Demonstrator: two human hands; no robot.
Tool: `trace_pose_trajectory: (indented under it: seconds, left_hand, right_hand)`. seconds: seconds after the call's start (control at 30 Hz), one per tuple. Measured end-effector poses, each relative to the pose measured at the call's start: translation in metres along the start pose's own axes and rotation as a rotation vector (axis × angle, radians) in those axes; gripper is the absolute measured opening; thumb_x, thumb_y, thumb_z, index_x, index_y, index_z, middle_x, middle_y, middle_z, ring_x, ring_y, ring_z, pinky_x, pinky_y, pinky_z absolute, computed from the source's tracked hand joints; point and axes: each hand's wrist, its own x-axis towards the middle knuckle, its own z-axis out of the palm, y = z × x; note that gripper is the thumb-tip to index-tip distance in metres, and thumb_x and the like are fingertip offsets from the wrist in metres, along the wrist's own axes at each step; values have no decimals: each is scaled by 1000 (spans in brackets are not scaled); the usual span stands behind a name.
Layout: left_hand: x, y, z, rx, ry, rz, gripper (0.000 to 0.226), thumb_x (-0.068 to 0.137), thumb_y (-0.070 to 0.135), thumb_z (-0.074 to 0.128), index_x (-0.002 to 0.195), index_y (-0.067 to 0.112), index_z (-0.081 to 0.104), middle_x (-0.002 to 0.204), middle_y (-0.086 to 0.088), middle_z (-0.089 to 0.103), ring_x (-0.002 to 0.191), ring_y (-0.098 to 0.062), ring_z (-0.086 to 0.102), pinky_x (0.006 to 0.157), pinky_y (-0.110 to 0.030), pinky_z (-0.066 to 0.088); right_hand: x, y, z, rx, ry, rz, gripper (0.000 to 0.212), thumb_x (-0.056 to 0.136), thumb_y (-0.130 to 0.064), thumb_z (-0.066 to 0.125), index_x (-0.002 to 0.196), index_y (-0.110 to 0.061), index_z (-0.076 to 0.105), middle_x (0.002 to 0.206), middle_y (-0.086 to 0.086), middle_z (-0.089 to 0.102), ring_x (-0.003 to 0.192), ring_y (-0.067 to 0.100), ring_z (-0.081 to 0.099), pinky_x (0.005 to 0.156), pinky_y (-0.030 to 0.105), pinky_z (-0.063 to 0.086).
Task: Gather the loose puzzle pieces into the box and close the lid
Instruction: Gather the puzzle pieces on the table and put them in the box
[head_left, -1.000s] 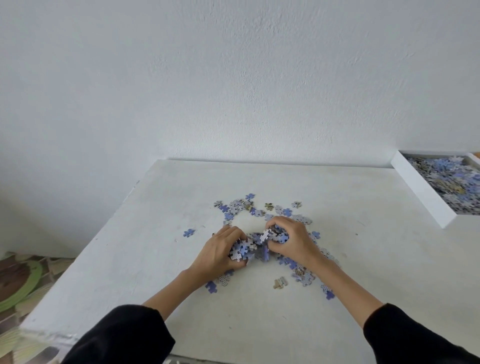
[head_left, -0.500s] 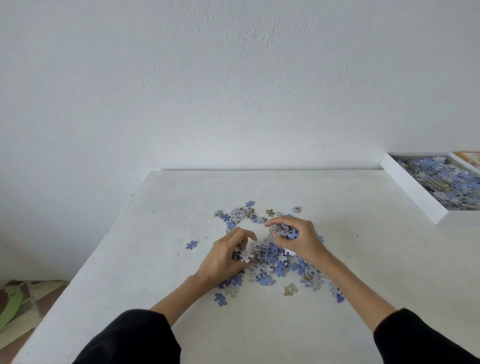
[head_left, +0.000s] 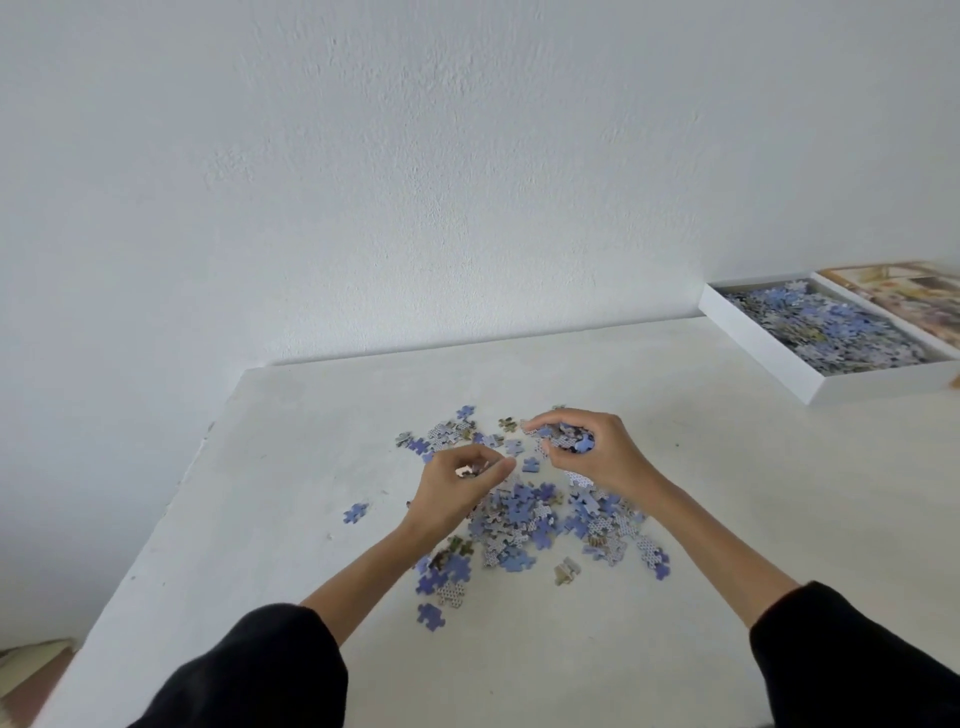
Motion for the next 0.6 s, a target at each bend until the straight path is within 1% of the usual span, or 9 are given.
trace_pose_trajectory:
  seconds: [0.07, 0.13, 0.2, 0.27, 0.3, 0.33, 0.4, 0.5, 0.6]
  left_hand:
    - [3, -1, 1, 17, -10, -8, 15, 82, 36, 68, 73, 24, 70, 60, 13, 59, 52, 1, 50, 58, -15, 39]
    - [5, 0, 2, 67, 5, 5, 13, 82, 35, 68, 78, 23, 71, 55, 12, 54, 49, 0, 46, 56, -15, 39]
    - [7, 5, 3, 127, 11, 48, 10, 82, 34, 68, 83, 25, 71, 54, 11, 46, 47, -2, 43, 54, -19, 40]
    - [10, 13, 5, 157, 8, 101, 8, 83, 31, 69, 88, 25, 71, 55, 11, 41, 46, -4, 41, 53, -27, 42]
    - [12, 17, 6, 172, 7, 133, 9, 83, 29, 69, 90, 25, 70, 56, 11, 39, 46, -4, 40, 52, -27, 40]
    - [14, 22, 9, 197, 7, 170, 11, 82, 27, 70, 93, 24, 70, 58, 10, 39, 47, -5, 38, 50, -23, 37]
    - [22, 31, 17, 269, 15, 246, 15, 82, 24, 70, 97, 23, 70, 63, 8, 40, 50, -6, 37, 51, -15, 31]
    - [38, 48, 37, 315, 38, 328, 19, 81, 23, 71, 100, 21, 69, 66, 7, 43, 54, -5, 39, 53, -12, 31]
    - [58, 64, 62, 330, 60, 388, 19, 81, 22, 72, 100, 21, 69, 66, 8, 43, 55, -4, 40, 54, -11, 31]
  right_hand:
    - [1, 4, -5, 14, -8, -5, 31, 81, -5, 64, 103, -27, 68, 107, -16, 66, 106, -3, 57, 93, 13, 42]
    - [4, 7, -11, 24, -12, -14, 33, 81, -4, 64, 101, -30, 68, 106, -18, 66, 105, -4, 58, 90, 11, 42]
    - [7, 11, -18, 34, -20, -23, 33, 81, -3, 64, 101, -30, 68, 106, -17, 66, 104, -3, 58, 88, 12, 44]
    - [11, 15, -27, 43, -31, -31, 32, 80, -2, 64, 101, -27, 68, 106, -15, 66, 104, -2, 58, 89, 13, 44]
    - [13, 17, -32, 43, -38, -38, 31, 80, -2, 64, 101, -25, 68, 106, -15, 66, 104, -2, 58, 90, 14, 44]
    - [15, 19, -38, 38, -47, -50, 30, 80, -3, 64, 102, -24, 68, 106, -14, 66, 104, -3, 58, 91, 14, 44]
    - [19, 23, -54, 35, -58, -74, 29, 81, -3, 65, 103, -21, 68, 106, -13, 66, 103, -2, 58, 90, 14, 45]
    - [24, 28, -84, 50, -52, -96, 32, 79, 1, 64, 102, -21, 69, 105, -11, 67, 99, 2, 61, 85, 16, 47]
    - [27, 36, -120, 47, -44, -106, 33, 78, 4, 64, 101, -20, 69, 104, -9, 68, 95, 6, 63, 82, 16, 48]
